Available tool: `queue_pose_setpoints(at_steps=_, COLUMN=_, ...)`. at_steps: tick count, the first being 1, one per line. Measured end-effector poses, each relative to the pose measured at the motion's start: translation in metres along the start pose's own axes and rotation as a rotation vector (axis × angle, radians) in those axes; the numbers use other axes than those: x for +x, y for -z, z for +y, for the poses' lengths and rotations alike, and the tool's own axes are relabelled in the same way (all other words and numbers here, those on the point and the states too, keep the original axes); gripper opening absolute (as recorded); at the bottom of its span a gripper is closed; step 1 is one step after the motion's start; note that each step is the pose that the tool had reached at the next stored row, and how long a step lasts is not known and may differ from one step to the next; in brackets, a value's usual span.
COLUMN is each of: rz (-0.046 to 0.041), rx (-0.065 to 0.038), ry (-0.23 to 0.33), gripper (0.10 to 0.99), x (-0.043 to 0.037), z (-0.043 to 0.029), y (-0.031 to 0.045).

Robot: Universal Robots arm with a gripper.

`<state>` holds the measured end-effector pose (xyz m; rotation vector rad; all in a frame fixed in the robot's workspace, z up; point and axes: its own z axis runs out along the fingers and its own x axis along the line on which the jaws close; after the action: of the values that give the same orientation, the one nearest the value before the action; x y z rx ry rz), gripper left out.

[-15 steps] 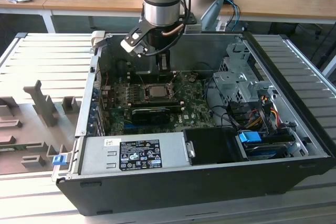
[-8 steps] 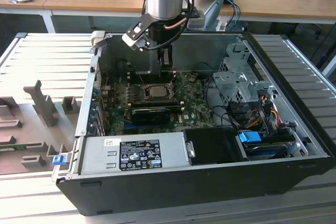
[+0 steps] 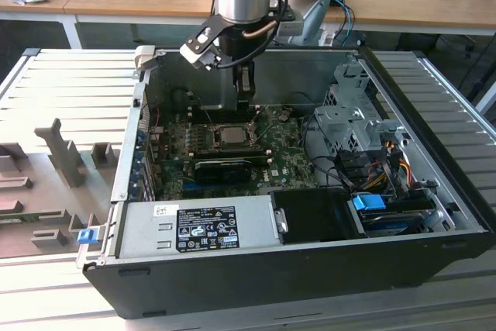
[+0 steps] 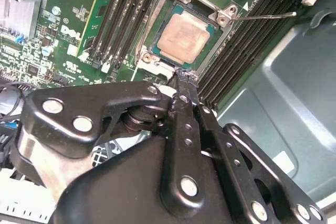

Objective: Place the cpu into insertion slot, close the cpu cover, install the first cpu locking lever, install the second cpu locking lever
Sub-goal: 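Close the cpu cover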

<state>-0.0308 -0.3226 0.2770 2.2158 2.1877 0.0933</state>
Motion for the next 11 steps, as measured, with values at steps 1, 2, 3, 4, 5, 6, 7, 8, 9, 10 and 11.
queue_pose_setpoints(at_steps=1, rz=-0.0001, rx=0.000, ry=0.000, gripper=0.106, x=0.0000, z=0.0001, y=0.0017)
queue_pose_setpoints(at_steps=2, rz=-0.0001, rx=0.000, ry=0.000, gripper=0.106, x=0.0001, z=0.0002, y=0.0025)
queue_pose_setpoints(at_steps=3, rz=-0.0001, rx=0.000, ry=0.000, gripper=0.106, x=0.0001, z=0.0002, y=0.0030)
queue_pose_setpoints(at_steps=4, rz=0.0002, rx=0.000, ry=0.000, gripper=0.106, x=0.0001, z=0.0009, y=0.0030)
queue_pose_setpoints(at_steps=5, rz=0.0000, rx=0.000, ry=0.000, gripper=0.106, x=0.0002, z=0.0033, y=0.0030)
queue_pose_setpoints(at_steps=6, rz=-0.0004, rx=0.001, ry=0.000, gripper=0.106, x=0.0003, z=0.0067, y=0.0028)
queue_pose_setpoints(at_steps=7, rz=-0.0005, rx=0.001, ry=0.000, gripper=0.106, x=0.0003, z=0.0081, y=0.0027)
queue_pose_setpoints(at_steps=8, rz=-0.0009, rx=0.002, ry=0.000, gripper=0.106, x=0.0003, z=0.0088, y=0.0028)
queue_pose_setpoints(at_steps=9, rz=-0.0017, rx=0.002, ry=0.000, gripper=0.106, x=0.0004, z=0.0091, y=0.0037)
queue_pose_setpoints(at_steps=10, rz=-0.0016, rx=0.002, ry=0.000, gripper=0.106, x=0.0005, z=0.0092, y=0.0050)
queue_pose_setpoints(at_steps=11, rz=-0.0017, rx=0.002, ry=0.000, gripper=0.106, x=0.0006, z=0.0094, y=0.0078)
